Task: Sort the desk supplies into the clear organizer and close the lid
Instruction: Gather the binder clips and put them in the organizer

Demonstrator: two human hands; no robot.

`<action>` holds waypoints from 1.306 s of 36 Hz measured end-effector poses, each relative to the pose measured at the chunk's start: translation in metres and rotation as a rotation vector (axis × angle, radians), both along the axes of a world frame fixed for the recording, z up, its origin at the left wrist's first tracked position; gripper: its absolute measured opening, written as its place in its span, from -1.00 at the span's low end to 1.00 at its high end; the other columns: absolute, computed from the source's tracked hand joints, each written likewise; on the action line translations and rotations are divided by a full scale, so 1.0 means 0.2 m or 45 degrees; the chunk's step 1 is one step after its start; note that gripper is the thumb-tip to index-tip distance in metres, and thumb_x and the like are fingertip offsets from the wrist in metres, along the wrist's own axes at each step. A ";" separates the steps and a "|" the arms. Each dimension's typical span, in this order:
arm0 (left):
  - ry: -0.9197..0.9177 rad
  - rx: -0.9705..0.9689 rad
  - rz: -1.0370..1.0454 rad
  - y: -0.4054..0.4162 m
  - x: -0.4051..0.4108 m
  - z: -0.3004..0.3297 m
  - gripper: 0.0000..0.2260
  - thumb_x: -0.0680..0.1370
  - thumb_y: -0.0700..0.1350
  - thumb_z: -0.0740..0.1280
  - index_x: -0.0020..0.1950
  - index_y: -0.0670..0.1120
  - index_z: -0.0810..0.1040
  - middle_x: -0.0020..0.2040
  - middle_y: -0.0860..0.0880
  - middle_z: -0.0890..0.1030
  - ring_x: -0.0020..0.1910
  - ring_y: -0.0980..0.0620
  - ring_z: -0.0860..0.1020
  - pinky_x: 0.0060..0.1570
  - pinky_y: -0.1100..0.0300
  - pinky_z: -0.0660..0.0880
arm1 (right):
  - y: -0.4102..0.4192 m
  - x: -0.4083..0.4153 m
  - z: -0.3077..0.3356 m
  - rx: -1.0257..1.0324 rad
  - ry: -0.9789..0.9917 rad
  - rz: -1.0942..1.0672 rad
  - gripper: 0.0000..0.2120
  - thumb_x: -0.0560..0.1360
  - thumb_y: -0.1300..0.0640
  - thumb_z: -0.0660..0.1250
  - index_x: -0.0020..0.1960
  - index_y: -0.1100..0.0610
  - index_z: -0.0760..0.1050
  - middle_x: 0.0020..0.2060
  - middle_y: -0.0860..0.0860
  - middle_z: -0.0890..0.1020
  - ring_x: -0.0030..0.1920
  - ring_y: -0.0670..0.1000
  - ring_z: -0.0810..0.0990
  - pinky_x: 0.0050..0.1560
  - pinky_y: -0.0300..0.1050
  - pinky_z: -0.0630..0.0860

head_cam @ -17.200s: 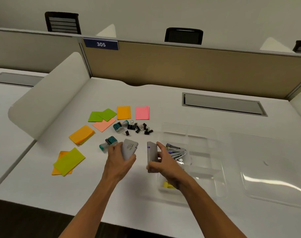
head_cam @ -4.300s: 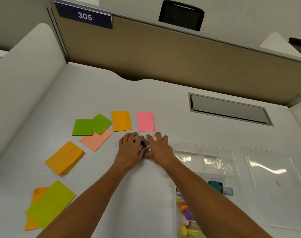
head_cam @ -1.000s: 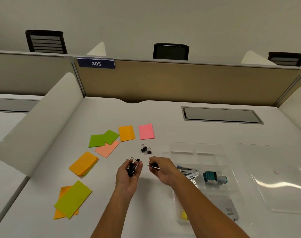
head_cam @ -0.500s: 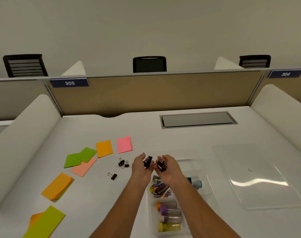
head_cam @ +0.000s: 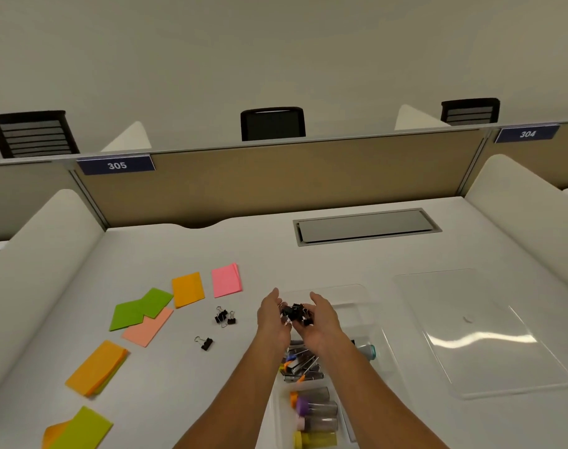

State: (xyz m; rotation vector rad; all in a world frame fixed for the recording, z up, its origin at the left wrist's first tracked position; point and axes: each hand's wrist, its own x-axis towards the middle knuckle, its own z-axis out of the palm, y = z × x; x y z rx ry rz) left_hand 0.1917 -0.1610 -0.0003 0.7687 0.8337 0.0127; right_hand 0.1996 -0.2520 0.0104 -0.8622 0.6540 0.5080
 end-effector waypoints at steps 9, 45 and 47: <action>0.036 0.065 -0.108 0.02 -0.01 0.02 -0.63 0.58 0.07 0.28 0.26 -0.14 0.46 0.25 -0.09 0.47 0.25 -0.08 0.37 0.25 0.00 0.28 | 0.01 0.00 0.02 -0.029 -0.011 0.033 -0.67 0.61 0.07 0.30 0.25 0.28 0.42 0.05 0.16 0.49 -0.05 0.11 0.53 0.06 0.02 0.53; 0.040 0.210 0.314 0.42 -0.30 0.01 -0.82 0.56 -0.13 0.33 0.10 -0.18 0.57 0.01 -0.13 0.65 0.05 -0.09 0.63 -0.05 0.07 0.57 | 0.29 -0.11 0.08 -0.494 -0.444 0.411 -0.84 0.58 0.10 0.28 0.14 0.08 0.52 0.07 0.07 0.61 0.03 0.09 0.63 0.05 0.00 0.61; 0.060 0.291 0.297 0.48 -0.33 -0.01 -0.86 0.57 -0.13 0.32 0.06 -0.16 0.58 -0.02 -0.10 0.65 0.03 -0.06 0.63 -0.07 0.09 0.56 | 0.33 -0.11 0.09 -0.624 -0.579 0.540 -0.80 0.59 0.12 0.27 0.21 0.05 0.48 0.02 0.01 0.58 0.00 0.03 0.61 0.02 -0.06 0.59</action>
